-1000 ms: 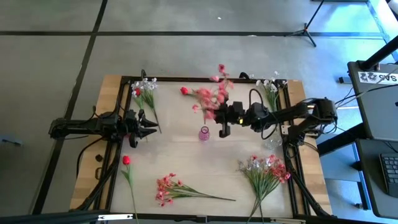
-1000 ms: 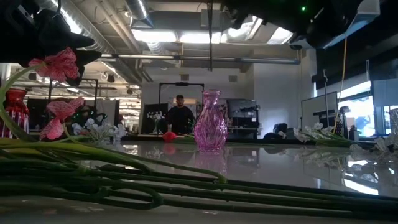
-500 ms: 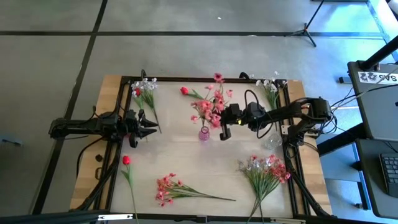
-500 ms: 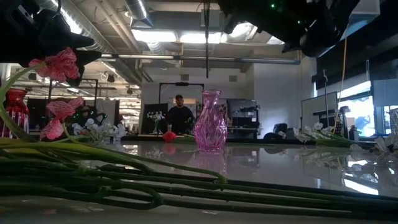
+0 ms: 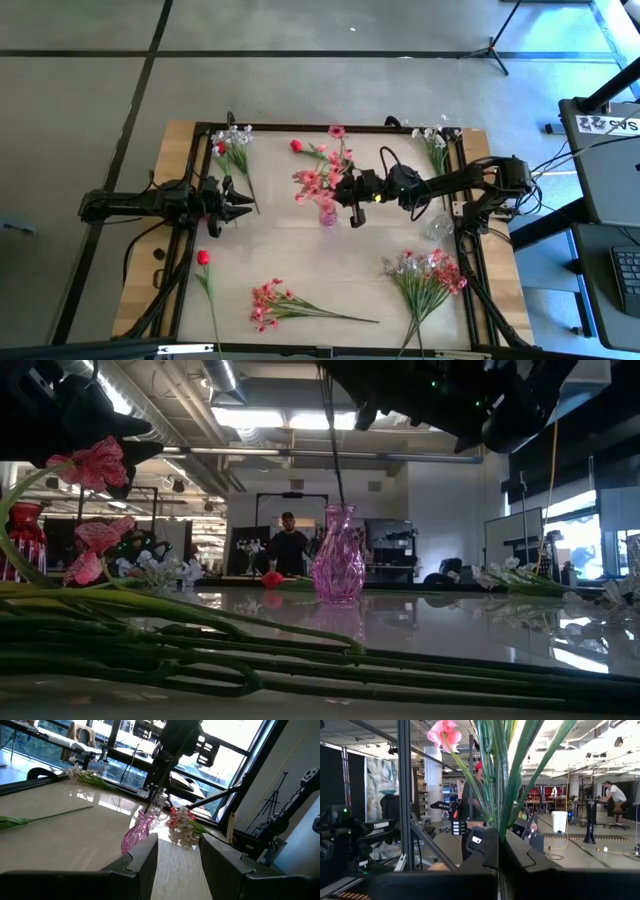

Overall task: Sort flowers into vase by color
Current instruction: Put the top pink flowers into the violet vase

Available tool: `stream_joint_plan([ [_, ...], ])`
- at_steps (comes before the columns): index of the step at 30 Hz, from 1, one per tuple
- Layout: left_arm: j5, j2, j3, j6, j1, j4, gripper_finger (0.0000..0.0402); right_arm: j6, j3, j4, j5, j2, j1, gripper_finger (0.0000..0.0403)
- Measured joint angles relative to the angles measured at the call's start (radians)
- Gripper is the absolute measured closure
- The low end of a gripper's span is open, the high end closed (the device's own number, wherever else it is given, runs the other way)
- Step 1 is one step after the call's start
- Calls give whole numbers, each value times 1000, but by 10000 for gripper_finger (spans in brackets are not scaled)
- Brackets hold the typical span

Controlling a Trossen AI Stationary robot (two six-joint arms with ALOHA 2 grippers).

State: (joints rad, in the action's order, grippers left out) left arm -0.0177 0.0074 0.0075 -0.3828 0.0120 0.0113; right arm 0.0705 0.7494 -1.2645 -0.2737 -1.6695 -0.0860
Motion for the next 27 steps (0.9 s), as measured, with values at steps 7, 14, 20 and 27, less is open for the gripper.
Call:
stream_joint_plan([
  [7, 0, 0, 0, 0, 0, 0, 260, 22, 0, -24, 0, -61, 0, 399],
  [14, 0, 0, 0, 0, 0, 0, 260, 22, 0, 41, -17, -70, 0, 398],
  [20, 0, 0, 0, 0, 0, 0, 260, -7, 0, 103, -42, -70, 0, 388],
  [27, 0, 0, 0, 0, 0, 0, 260, -8, 0, 122, -18, -70, 0, 320],
])
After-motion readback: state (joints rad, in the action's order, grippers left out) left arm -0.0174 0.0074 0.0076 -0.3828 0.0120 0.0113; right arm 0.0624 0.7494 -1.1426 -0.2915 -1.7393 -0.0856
